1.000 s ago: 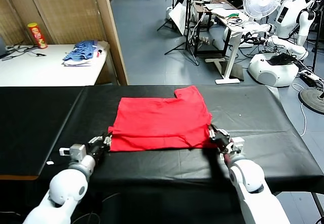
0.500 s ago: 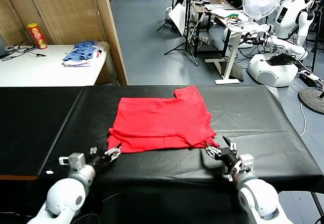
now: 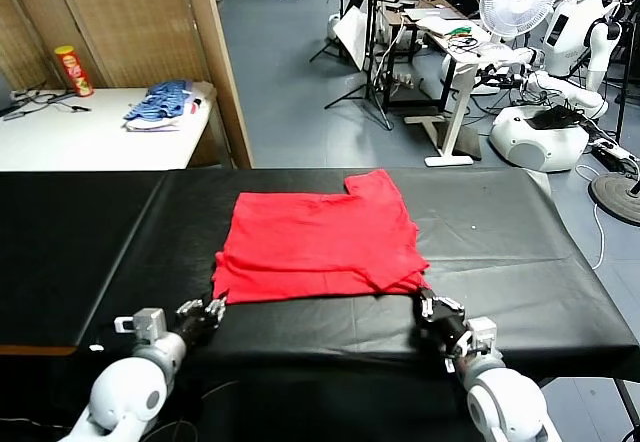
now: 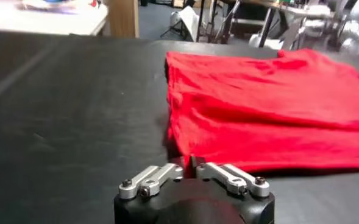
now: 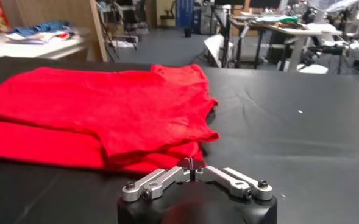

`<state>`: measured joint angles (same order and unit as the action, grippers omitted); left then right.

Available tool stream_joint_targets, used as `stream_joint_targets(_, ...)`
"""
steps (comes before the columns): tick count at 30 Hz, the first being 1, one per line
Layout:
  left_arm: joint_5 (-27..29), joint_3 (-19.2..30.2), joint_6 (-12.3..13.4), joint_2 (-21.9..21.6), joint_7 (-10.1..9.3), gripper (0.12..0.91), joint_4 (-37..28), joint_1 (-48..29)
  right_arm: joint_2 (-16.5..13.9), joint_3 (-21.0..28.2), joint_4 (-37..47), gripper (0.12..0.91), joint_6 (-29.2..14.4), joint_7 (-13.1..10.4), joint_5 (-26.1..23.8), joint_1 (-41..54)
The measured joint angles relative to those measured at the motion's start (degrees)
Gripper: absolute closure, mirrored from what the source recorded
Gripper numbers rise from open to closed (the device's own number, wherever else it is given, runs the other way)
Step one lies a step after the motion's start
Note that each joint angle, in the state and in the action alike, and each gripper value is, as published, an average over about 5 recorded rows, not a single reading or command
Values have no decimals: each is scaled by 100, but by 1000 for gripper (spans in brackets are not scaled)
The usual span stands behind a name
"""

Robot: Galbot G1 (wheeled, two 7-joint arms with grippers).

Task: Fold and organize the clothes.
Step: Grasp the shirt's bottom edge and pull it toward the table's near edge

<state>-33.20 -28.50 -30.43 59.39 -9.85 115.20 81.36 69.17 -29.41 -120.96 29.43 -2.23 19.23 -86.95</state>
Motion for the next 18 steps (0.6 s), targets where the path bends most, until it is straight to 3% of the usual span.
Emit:
stream_joint_targets(9,377,-129,-243,-271,-12,905,718,823,-24,-156,-521,903,67,-3,-13,-717)
stream_joint_targets(12,358,-169,-302,-267,-71,905,941,1112,-1,-172,-638,862,116,7,-11,-846)
stream_joint_targets(16,346,-223,-333,-220,-179,836,1141,1298,0,-232,-846,675,237,-43,31,-1009)
stream_joint_targets(18,347,-256,-353,-196,-238,730,1219,1343,-37,-290,-997,558,315,-84,122,-1102)
